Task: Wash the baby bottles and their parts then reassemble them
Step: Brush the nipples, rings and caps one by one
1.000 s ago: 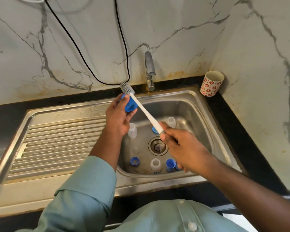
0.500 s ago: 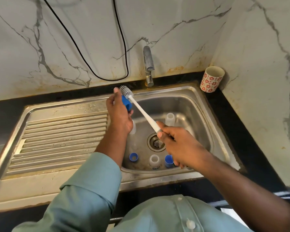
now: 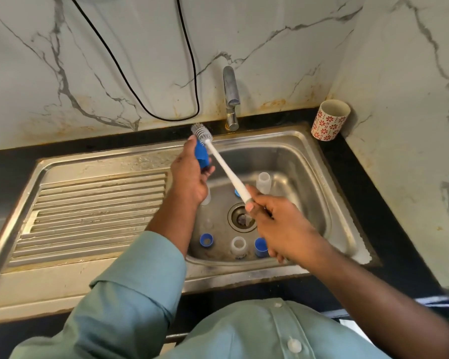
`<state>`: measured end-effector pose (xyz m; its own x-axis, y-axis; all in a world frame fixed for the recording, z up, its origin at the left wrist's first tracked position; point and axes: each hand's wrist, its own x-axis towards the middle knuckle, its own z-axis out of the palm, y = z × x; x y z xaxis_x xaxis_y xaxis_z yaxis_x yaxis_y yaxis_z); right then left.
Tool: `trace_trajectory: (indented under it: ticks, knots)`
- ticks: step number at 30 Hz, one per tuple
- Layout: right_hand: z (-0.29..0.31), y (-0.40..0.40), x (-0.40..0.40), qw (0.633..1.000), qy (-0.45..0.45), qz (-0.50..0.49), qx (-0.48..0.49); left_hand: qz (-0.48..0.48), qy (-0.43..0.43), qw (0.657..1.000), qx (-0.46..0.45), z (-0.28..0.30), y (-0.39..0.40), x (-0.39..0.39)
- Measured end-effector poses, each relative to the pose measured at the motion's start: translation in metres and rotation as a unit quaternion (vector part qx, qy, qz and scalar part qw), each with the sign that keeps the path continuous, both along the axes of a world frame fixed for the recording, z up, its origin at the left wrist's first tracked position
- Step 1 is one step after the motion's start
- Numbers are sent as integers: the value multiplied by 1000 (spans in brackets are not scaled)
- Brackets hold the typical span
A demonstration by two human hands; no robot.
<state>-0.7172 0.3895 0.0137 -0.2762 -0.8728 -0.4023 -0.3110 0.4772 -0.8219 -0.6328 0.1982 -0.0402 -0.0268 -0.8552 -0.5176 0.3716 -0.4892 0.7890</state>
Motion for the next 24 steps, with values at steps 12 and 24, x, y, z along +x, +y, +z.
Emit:
trace_trajectory:
  ticks: [12,24]
  knots:
    - [-5,6,5,999,-5,36,22,133,49,990,10,8,-12,11]
    - [-2,1,3,999,27,14,21,20,-68,997,-19,-2,-4,1]
